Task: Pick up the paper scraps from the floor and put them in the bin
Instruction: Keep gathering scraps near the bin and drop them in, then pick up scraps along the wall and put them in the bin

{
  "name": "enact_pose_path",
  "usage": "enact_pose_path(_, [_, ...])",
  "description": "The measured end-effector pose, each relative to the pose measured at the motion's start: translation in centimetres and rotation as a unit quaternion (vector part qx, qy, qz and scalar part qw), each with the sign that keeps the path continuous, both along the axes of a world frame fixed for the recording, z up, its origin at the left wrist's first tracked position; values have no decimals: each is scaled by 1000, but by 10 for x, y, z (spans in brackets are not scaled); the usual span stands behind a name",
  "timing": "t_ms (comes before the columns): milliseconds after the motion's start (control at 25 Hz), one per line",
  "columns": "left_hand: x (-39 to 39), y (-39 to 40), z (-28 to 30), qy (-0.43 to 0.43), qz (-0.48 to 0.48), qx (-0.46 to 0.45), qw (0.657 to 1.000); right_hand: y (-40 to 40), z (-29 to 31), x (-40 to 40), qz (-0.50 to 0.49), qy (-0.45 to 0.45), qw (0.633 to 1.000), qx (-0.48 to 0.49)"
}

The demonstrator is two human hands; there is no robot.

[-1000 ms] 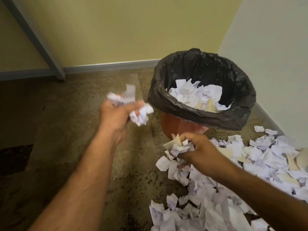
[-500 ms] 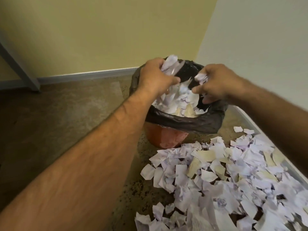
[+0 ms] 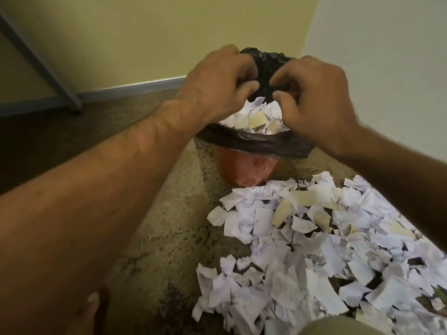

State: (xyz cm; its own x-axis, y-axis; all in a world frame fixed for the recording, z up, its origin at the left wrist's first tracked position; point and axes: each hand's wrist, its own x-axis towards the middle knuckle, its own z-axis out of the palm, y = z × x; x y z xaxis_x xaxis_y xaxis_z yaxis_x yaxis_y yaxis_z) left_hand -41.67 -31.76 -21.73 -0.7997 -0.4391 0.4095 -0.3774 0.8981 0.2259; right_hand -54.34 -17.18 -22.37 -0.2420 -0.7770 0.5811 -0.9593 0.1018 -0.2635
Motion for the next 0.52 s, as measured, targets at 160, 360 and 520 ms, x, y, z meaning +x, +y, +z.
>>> enact_pose_path(160, [27,36,-19,35,-212,-40,976,55,-52,33,94,-16,994,57])
enact_pose_path(360, [69,69,-123,-286,-192,159,925,100,-152,75,79,-117,907,397])
enact_pose_path(520, [125,94,-213,-501,-112,307,802,117,-194,122,46,-129,812,567])
